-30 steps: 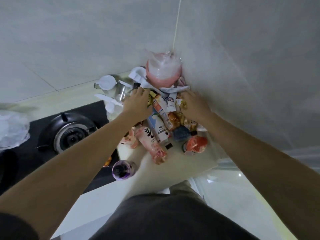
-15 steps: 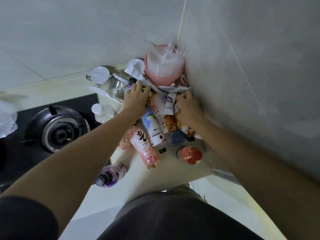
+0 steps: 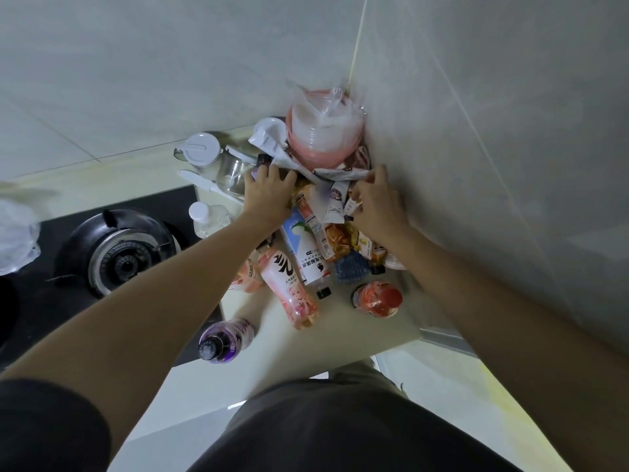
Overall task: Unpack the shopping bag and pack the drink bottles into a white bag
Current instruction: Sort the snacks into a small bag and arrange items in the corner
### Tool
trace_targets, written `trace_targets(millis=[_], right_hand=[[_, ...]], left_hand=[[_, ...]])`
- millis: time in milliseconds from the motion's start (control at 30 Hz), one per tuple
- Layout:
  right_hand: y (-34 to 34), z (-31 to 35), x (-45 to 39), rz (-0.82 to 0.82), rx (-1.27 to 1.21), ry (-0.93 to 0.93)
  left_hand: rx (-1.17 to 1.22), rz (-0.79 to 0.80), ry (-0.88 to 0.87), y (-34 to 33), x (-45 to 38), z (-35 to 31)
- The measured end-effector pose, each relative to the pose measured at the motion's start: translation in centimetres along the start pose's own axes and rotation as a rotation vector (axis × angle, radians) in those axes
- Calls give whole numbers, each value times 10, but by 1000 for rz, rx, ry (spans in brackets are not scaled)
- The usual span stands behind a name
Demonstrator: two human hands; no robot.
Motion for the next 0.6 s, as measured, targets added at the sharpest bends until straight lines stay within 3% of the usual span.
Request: trace_targets(millis=[300, 600], right_hand=[[26, 40, 15, -240, -147, 82], [59, 93, 71, -417, -287, -19]], left_hand=[[63, -48, -50, 47, 38, -2], [96, -187, -103, 116, 117, 30]])
Point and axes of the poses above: each hand's wrist, its own x-axis away from the middle knuckle, its own y-axis out of the back of the hand, z = x × y, the point moved 3 cm from there along -x, towards the middle knuckle, and after that the axes turned 8 degrees about y, right-handed, at the moved point
